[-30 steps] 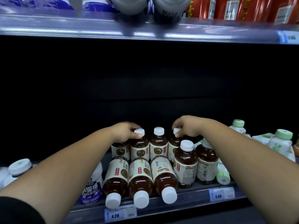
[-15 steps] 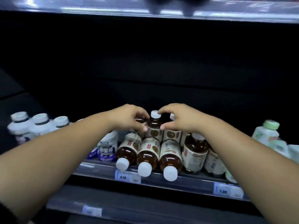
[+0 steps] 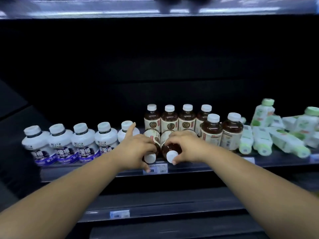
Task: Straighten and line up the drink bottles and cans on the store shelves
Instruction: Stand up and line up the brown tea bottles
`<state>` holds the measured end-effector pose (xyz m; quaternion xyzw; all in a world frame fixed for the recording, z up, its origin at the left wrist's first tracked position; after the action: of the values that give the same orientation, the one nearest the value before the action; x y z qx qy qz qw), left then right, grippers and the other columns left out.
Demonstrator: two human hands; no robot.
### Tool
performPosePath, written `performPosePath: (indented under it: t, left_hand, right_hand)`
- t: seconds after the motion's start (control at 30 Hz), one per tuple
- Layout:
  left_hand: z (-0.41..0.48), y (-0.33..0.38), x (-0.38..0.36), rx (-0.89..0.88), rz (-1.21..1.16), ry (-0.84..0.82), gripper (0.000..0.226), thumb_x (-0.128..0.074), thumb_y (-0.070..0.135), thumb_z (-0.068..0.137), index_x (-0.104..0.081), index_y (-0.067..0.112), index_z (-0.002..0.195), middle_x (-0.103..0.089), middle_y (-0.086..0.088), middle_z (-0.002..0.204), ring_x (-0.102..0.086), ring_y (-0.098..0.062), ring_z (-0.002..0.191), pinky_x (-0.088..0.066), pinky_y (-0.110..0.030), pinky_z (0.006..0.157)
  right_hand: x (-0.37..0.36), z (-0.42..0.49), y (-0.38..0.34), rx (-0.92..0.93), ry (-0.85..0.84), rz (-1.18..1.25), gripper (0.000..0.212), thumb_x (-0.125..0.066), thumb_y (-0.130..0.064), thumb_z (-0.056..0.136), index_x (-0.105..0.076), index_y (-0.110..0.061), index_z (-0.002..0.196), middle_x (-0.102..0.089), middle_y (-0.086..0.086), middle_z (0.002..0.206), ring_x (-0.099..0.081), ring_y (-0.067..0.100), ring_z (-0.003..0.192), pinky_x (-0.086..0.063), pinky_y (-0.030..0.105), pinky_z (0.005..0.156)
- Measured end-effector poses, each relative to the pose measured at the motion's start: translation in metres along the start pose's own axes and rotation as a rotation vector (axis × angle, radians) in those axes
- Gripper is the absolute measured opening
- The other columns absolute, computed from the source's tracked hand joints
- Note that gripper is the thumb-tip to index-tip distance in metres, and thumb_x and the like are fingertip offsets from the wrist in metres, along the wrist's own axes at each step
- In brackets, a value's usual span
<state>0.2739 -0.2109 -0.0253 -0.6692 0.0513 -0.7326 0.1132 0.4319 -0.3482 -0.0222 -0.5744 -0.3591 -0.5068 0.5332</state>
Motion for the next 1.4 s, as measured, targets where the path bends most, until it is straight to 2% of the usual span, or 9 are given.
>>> performPosePath:
  t: [0.17, 0.33, 0.47, 0.57, 0.7, 0.9, 1.07, 1.17, 1.4]
  left_hand:
    - [0.002, 0.001, -0.010, -0.026, 0.047, 0.060, 0.056, -0.077, 0.052, 0.067, -0.061, 0.039, 0.119, -0.053, 0.014, 0.121, -0.047, -0.014, 0.120, 0.017, -0.060, 0.112]
    - [0.005, 0.000, -0.017, -0.077, 0.139, 0.109, 0.041, -0.076, 0.045, 0.069, -0.067, 0.035, 0.109, -0.056, 0.006, 0.110, -0.055, -0.021, 0.107, -0.005, -0.068, 0.114]
    - [0.005, 0.000, -0.010, -0.102, 0.161, 0.168, 0.034, -0.068, 0.045, 0.076, -0.067, 0.033, 0.108, -0.058, 0.007, 0.108, -0.058, -0.019, 0.104, -0.007, -0.066, 0.115]
    - [0.007, -0.008, 0.006, -0.062, 0.093, 0.213, 0.039, -0.066, 0.052, 0.077, -0.065, 0.034, 0.112, -0.060, 0.013, 0.112, -0.059, -0.014, 0.103, -0.002, -0.062, 0.117]
    - [0.020, -0.028, 0.041, 0.059, -0.053, 0.206, 0.033, -0.055, 0.058, 0.082, -0.056, 0.039, 0.109, -0.064, 0.017, 0.088, -0.061, -0.004, 0.095, 0.011, -0.048, 0.118]
    - [0.052, -0.055, 0.049, 0.309, -0.276, 0.058, 0.025, -0.054, 0.053, 0.092, -0.049, 0.035, 0.110, -0.061, 0.015, 0.081, -0.056, -0.006, 0.088, -0.012, -0.044, 0.119]
    - [0.064, -0.063, 0.044, 0.389, -0.362, 0.013, 0.036, -0.055, 0.054, 0.092, -0.053, 0.037, 0.123, -0.055, 0.020, 0.091, -0.049, -0.009, 0.093, -0.031, -0.045, 0.109]
    - [0.063, -0.067, 0.045, 0.407, -0.499, -0.019, 0.031, -0.061, 0.052, 0.090, -0.060, 0.037, 0.117, -0.061, 0.017, 0.100, -0.058, -0.010, 0.099, -0.046, -0.040, 0.097]
    - [0.060, -0.057, 0.051, 0.447, -0.296, 0.072, 0.037, -0.055, 0.065, 0.088, -0.060, 0.035, 0.109, -0.065, 0.015, 0.092, -0.059, -0.011, 0.093, -0.042, -0.036, 0.090]
  right_hand:
    - [-0.013, -0.006, -0.005, -0.084, 0.010, -0.046, 0.057, -0.089, -0.040, 0.063, -0.061, -0.040, 0.112, -0.041, -0.009, 0.144, -0.034, 0.027, 0.133, -0.024, 0.042, 0.112]
    - [-0.016, -0.006, -0.006, -0.076, 0.039, -0.049, 0.049, -0.088, -0.036, 0.065, -0.059, -0.040, 0.105, -0.038, -0.008, 0.144, -0.029, 0.023, 0.131, -0.015, 0.041, 0.112]
    - [-0.008, -0.002, -0.005, 0.000, 0.025, -0.101, 0.042, -0.086, -0.039, 0.067, -0.062, -0.038, 0.101, -0.041, -0.010, 0.144, -0.036, 0.021, 0.130, -0.019, 0.039, 0.111]
    - [0.010, 0.001, -0.002, 0.014, 0.011, -0.027, 0.040, -0.085, -0.037, 0.069, -0.063, -0.038, 0.103, -0.041, -0.013, 0.145, -0.044, 0.016, 0.125, -0.036, 0.039, 0.105]
    - [0.047, 0.010, 0.005, -0.034, 0.061, 0.159, 0.032, -0.082, -0.040, 0.068, -0.065, -0.039, 0.096, -0.063, -0.017, 0.104, -0.059, 0.000, 0.093, -0.051, 0.029, 0.080]
    - [0.067, 0.032, 0.011, -0.147, 0.039, 0.246, 0.023, -0.070, -0.047, 0.079, -0.064, -0.039, 0.099, -0.066, -0.012, 0.095, -0.063, 0.006, 0.087, -0.053, 0.030, 0.073]
    - [0.065, 0.046, 0.016, -0.169, 0.043, 0.256, 0.036, -0.068, -0.049, 0.086, -0.065, -0.037, 0.119, -0.062, -0.017, 0.098, -0.058, 0.006, 0.092, -0.041, 0.024, 0.070]
    - [0.068, 0.048, 0.018, -0.152, 0.004, 0.225, 0.040, -0.069, -0.044, 0.088, -0.063, -0.037, 0.127, -0.062, -0.016, 0.113, -0.057, 0.006, 0.101, -0.044, 0.025, 0.081]
    - [0.065, 0.049, 0.021, -0.138, -0.058, 0.268, 0.038, -0.060, -0.035, 0.097, -0.055, -0.041, 0.134, -0.055, -0.012, 0.137, -0.051, 0.009, 0.119, -0.038, 0.028, 0.093]
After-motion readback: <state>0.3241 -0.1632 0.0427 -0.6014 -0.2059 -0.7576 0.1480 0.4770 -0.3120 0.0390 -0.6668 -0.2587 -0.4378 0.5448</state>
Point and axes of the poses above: each hand's wrist, its own z-axis towards the middle knuckle, its own x-axis out of the back of the hand, y = z × x, the point moved 3 cm from there along z, towards the middle knuckle
